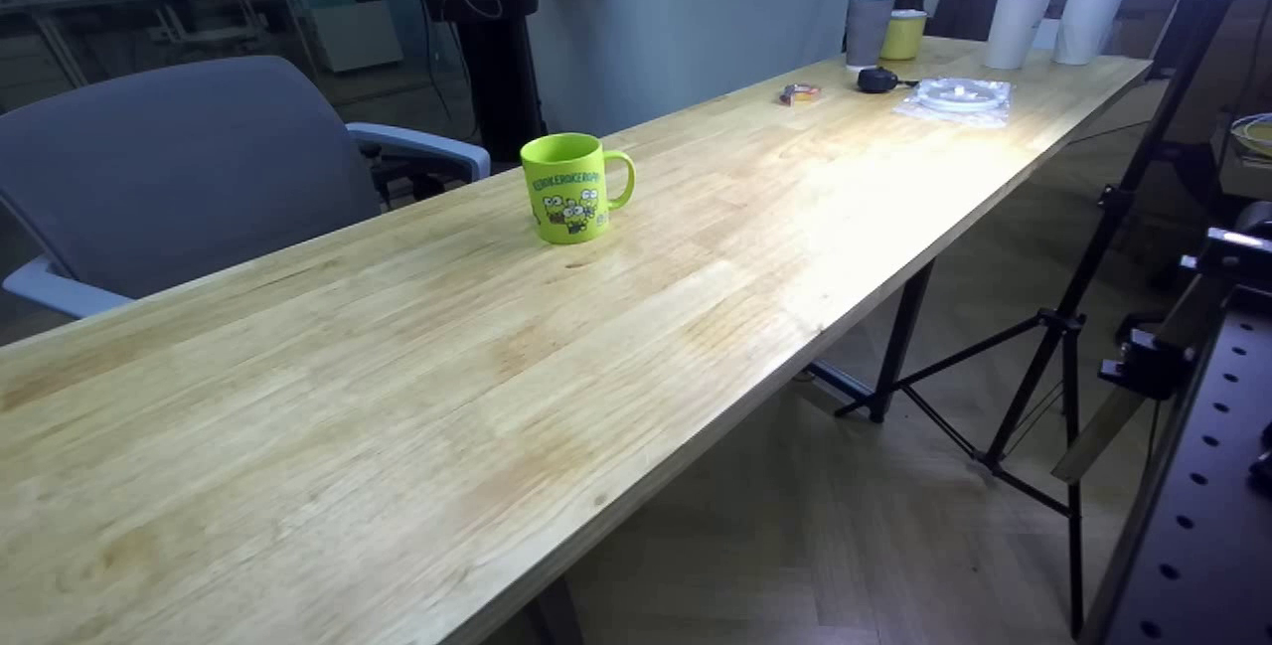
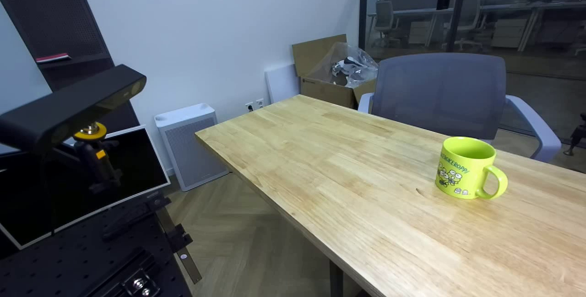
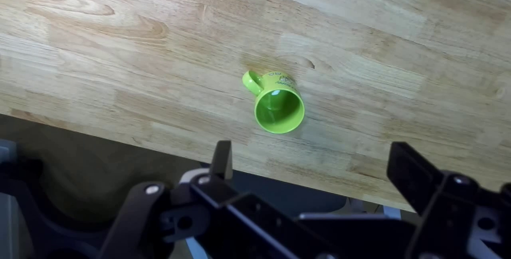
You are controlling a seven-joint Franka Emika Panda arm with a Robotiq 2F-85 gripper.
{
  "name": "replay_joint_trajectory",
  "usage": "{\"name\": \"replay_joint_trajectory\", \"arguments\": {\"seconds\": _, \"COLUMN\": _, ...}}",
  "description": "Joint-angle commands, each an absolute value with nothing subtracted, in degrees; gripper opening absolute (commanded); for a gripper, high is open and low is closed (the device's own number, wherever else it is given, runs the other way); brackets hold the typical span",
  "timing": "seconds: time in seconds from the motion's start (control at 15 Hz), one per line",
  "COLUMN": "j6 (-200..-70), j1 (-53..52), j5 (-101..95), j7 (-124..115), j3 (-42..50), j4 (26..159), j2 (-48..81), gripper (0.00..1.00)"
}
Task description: Move green mug to the left
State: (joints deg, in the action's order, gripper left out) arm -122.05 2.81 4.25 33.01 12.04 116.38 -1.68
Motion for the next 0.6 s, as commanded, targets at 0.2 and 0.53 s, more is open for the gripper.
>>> {"name": "replay_joint_trajectory", "arguments": {"seconds": 0.2, "j6": -122.4, "j1": 4.3, "j5": 4.9, "j7": 33.2, "j3": 9.9, "j4": 115.9, "j2": -0.5, "gripper": 1.0}}
{"name": "replay_joint_trajectory", "arguments": {"seconds": 0.53, "j6": -125.3, "j1": 4.1, "j5": 5.1, "j7": 32.6, "j3": 7.5, "j4": 114.7, "j2": 4.2, "gripper": 1.0}}
